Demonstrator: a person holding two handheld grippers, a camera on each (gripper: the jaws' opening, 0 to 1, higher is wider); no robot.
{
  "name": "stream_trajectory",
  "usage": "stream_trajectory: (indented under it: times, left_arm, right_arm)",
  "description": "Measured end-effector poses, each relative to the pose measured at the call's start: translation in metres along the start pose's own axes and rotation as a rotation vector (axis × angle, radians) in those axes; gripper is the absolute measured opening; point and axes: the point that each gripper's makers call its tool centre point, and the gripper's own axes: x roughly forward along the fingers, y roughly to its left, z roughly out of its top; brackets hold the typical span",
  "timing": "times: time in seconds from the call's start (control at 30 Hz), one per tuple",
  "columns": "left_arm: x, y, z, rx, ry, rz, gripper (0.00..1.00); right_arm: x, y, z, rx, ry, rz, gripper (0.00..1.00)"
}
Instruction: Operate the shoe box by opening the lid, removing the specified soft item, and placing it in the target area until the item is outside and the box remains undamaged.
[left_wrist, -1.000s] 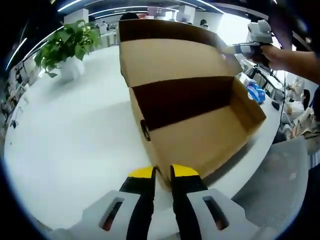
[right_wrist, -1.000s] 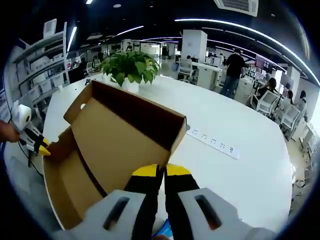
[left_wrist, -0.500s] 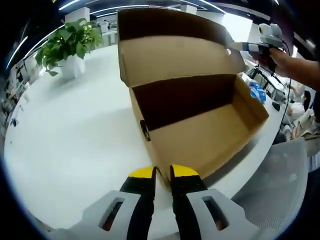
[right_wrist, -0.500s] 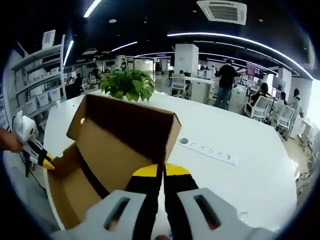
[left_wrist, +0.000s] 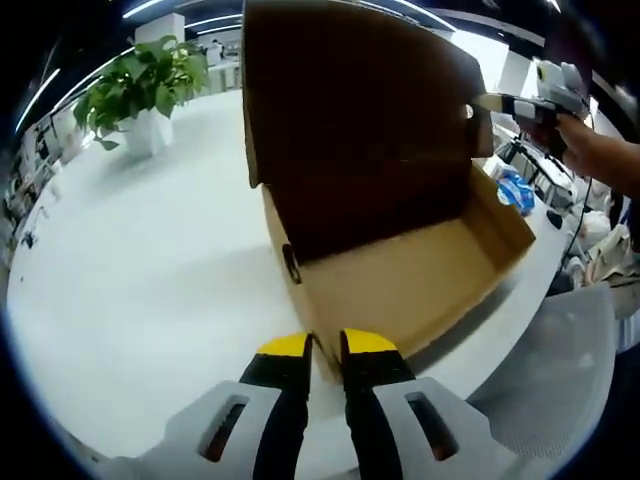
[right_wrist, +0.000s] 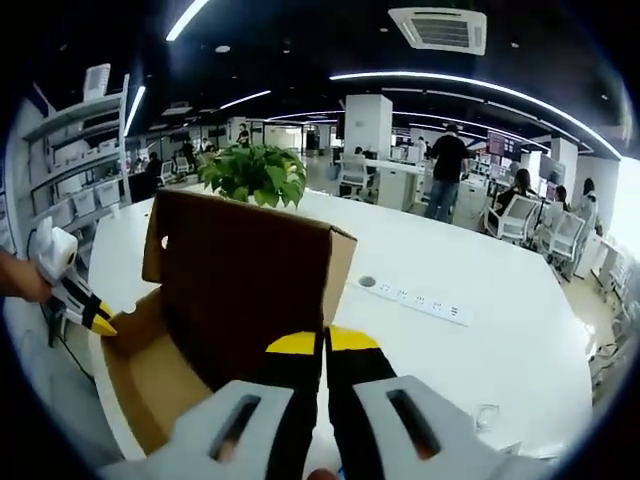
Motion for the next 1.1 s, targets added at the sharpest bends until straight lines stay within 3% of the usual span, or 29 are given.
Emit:
stream_trajectory:
  times: [0.4,1.1]
  left_arm:
    - [0.001,0.002,0.002,0.013,-0.014,0.010,0.08]
    - [-0.005,0.002,-0.002,0.005,-0.066,0.013,0.09]
  right_arm:
    - [-0.015,0.001,-0.014,0.039,0.016,-0.016,0.00]
    - [-0.030,0.015,-0.019,0.074,-0.004,-0.032,0.00]
